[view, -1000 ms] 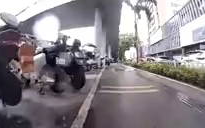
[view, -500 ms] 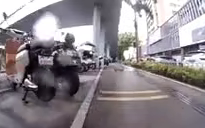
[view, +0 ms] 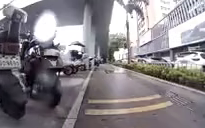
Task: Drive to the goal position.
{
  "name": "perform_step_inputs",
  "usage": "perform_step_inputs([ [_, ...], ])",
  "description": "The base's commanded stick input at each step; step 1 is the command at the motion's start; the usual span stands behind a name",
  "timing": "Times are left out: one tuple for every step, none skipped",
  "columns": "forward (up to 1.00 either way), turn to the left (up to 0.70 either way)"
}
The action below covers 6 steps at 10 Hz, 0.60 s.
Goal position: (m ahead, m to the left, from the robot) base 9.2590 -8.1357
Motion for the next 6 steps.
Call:
perform_step_inputs([
  [0.7,0.0],
  [0.7,0.0],
  [0.7,0.0],
  [0.7,0.0],
  [0.7,0.0],
  [0.7,0.0],
])
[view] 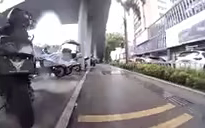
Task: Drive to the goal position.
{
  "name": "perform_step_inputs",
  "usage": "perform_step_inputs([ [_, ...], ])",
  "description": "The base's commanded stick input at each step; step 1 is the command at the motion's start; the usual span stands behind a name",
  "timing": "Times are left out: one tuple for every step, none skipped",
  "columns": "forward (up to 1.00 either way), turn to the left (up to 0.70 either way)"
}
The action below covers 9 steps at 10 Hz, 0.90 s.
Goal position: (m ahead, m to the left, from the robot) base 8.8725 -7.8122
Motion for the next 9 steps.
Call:
perform_step_inputs([
  [0.7,0.0],
  [0.7,0.0],
  [0.7,0.0],
  [0.7,0.04],
  [0.7,0.11],
  [0.7,0.14],
  [0.7,0.06],
  [0.7,0.02],
  [0.7,0.01],
])
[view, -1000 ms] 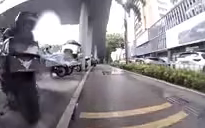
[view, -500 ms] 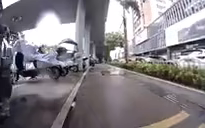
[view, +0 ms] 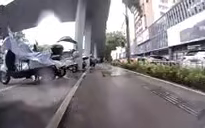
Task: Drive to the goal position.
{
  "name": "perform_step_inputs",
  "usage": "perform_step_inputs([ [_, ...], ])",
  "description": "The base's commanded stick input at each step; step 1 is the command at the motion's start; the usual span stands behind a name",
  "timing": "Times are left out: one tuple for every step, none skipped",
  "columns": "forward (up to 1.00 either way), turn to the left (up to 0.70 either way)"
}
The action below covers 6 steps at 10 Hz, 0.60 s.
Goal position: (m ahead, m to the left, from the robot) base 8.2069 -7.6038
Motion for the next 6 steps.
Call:
perform_step_inputs([
  [0.7,0.0],
  [0.7,0.01],
  [0.7,0.01],
  [0.7,0.01],
  [0.7,0.01],
  [0.7,0.01],
])
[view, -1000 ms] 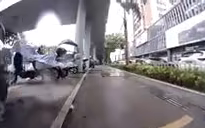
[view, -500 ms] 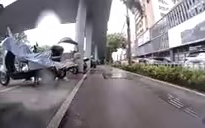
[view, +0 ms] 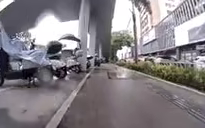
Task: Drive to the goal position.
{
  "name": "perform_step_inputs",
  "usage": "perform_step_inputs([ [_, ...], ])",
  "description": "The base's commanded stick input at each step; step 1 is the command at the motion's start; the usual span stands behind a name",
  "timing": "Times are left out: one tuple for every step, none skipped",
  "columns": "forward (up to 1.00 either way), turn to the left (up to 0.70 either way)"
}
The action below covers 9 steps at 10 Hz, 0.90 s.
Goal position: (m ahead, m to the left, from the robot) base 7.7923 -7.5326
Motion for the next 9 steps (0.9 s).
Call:
perform_step_inputs([
  [0.7,0.01],
  [0.7,0.01],
  [0.7,0.01],
  [0.7,0.01],
  [0.7,0.01],
  [0.7,0.01],
  [0.7,0.01],
  [0.7,0.0],
  [0.7,0.0],
])
